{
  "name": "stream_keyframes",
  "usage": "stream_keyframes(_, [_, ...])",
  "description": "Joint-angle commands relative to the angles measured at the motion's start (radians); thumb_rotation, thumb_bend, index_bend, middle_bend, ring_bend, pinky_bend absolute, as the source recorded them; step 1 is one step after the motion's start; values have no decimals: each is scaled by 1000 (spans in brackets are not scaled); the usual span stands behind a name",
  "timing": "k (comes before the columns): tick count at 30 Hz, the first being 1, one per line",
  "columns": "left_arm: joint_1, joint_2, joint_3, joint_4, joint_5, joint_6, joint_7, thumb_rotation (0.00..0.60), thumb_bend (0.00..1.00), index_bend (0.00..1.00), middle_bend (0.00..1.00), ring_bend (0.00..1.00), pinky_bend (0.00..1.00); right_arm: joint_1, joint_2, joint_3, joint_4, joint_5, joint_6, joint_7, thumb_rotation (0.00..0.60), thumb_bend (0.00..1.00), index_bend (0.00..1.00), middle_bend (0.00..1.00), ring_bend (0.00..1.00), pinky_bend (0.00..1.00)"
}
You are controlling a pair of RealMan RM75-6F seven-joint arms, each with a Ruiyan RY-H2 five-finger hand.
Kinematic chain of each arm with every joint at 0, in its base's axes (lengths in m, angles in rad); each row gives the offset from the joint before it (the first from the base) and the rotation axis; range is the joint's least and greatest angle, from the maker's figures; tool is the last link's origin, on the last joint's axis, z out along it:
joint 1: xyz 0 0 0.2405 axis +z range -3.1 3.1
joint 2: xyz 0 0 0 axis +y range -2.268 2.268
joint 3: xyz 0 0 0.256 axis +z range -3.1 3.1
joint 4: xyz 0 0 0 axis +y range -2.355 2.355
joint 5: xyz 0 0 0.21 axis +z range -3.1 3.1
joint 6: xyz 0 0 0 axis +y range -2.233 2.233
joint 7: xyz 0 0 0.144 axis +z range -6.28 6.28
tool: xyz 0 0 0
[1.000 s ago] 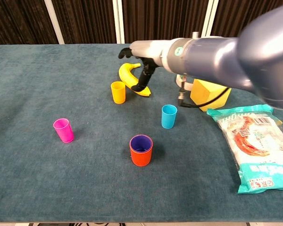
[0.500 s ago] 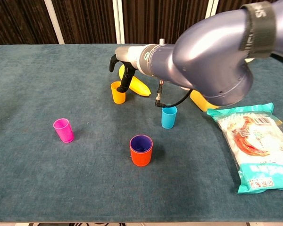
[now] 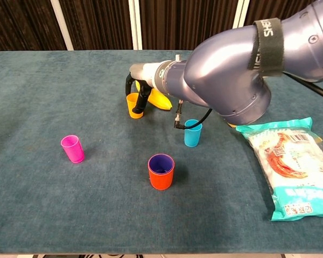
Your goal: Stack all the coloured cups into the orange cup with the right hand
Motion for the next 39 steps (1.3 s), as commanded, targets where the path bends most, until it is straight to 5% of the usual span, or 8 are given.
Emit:
stream_keyframes(1, [0,0,1,0,1,-1,0,600,0,0,0,0,52,-1,-5,1,11,-2,-1,7,600,431,326,0,0,10])
stream_keyframes(28, [1,0,0,0,-2,2,-5,600,0,0,0,0,52,-13,-15,14,22,-41,10,49,600,431,477,0,0,36])
stream_keyframes(39, [-1,-3,7,-3,6,-3,3,600,0,0,0,0,52,-72,124,9,-202,-76,83,48,600,431,483,0,0,36])
